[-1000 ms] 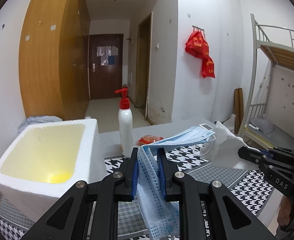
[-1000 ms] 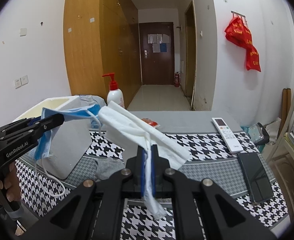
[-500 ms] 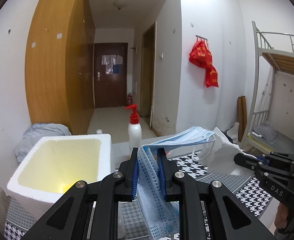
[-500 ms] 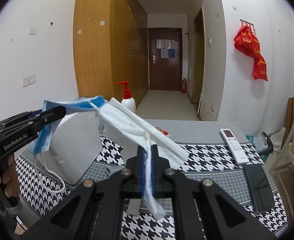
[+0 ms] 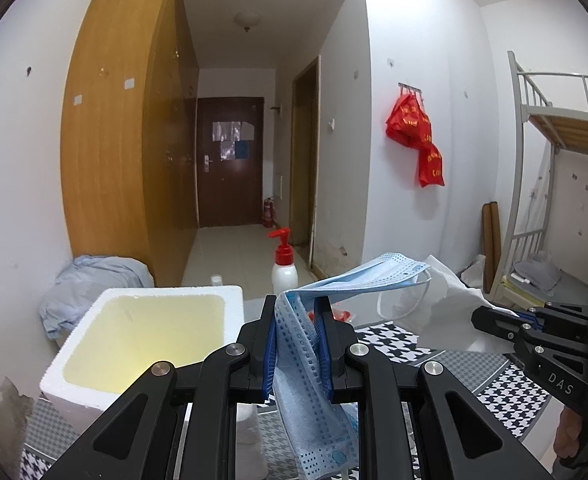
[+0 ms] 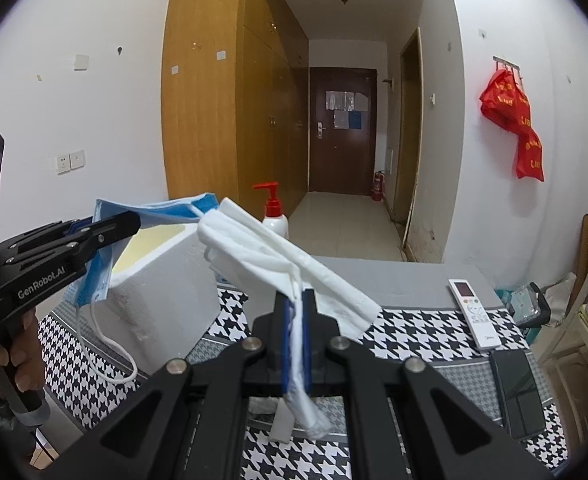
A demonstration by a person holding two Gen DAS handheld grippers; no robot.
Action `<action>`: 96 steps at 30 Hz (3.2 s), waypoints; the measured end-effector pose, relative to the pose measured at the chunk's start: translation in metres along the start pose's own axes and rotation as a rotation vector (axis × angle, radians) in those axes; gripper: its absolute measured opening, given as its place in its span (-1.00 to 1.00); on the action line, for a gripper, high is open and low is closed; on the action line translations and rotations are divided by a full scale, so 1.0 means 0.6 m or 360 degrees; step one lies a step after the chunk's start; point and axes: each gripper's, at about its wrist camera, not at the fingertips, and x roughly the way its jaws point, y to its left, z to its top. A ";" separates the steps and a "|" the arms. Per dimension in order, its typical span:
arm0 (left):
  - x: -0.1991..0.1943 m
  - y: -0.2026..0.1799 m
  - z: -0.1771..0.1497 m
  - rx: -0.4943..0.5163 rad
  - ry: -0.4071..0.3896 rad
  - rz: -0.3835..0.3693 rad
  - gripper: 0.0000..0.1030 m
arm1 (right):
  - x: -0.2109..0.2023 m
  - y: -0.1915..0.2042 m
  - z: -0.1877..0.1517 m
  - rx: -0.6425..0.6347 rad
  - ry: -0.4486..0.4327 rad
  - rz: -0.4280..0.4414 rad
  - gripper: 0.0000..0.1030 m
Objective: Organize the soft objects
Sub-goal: 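Carry both held items over the white foam box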
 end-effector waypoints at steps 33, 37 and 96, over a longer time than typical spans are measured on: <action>-0.078 0.084 0.026 -0.0057 -0.0108 0.0282 -0.63 | -0.004 0.085 0.047 -0.0122 -0.0134 0.0234 -0.85; -0.084 0.092 0.025 -0.0060 -0.0109 0.0305 -0.63 | 0.002 0.090 0.050 -0.0127 -0.0131 0.0249 -0.85; -0.126 0.228 0.006 -0.0246 -0.0146 0.0727 -0.63 | 0.127 0.253 0.098 -0.0328 0.0084 0.0532 -0.85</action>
